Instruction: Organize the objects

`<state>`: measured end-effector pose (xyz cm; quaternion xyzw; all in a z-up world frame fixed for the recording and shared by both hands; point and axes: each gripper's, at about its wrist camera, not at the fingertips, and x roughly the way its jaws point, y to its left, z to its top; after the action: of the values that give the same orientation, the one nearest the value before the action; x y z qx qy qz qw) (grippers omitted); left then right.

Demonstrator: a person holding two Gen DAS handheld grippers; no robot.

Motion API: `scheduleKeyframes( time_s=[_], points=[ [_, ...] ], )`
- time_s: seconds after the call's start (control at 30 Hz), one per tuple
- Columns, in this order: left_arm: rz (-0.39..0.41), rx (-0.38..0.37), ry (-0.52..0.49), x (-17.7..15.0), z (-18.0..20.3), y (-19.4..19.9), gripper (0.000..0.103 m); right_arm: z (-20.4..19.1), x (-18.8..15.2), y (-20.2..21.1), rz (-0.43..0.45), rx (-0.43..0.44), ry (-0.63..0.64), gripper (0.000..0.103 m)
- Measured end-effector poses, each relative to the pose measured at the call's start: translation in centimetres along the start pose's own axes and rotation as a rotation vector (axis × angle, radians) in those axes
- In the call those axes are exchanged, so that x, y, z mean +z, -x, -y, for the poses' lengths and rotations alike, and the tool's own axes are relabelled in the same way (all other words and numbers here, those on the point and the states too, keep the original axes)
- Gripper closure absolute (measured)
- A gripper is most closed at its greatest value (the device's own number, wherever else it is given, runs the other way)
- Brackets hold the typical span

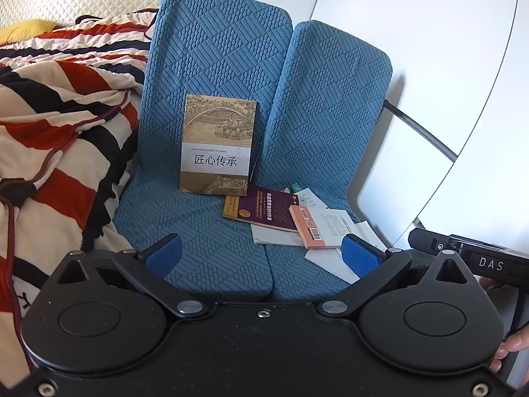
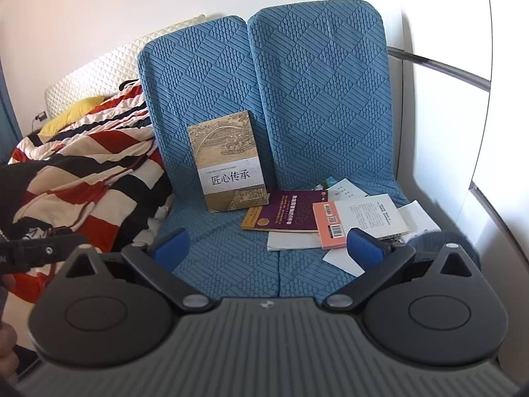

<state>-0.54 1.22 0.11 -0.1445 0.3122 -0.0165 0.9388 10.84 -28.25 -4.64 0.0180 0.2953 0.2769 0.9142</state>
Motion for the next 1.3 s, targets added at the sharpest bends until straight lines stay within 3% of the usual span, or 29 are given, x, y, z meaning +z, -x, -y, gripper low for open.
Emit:
scheduleKeyframes(
  time_s=[0.17,0.43,1.3],
  points=[
    [0.012,-0.013,0.004,0.1,0.6,-0.2,0.000,0.4,-0.3,0.2,0.014,-0.024,0.021,0.000],
    [-0.004,0.016,-0.029,-0.8,0.6,-2.2,0.000,1.5,-1.7,-0.8,-0.003,0.016,0.011,0.000],
    [0.008,0.111,0.012,1.0,-4.3,-14.3,0.000,2.2,-1.4,-14.3,-0.041,0.048,0.088,0.000]
  ],
)
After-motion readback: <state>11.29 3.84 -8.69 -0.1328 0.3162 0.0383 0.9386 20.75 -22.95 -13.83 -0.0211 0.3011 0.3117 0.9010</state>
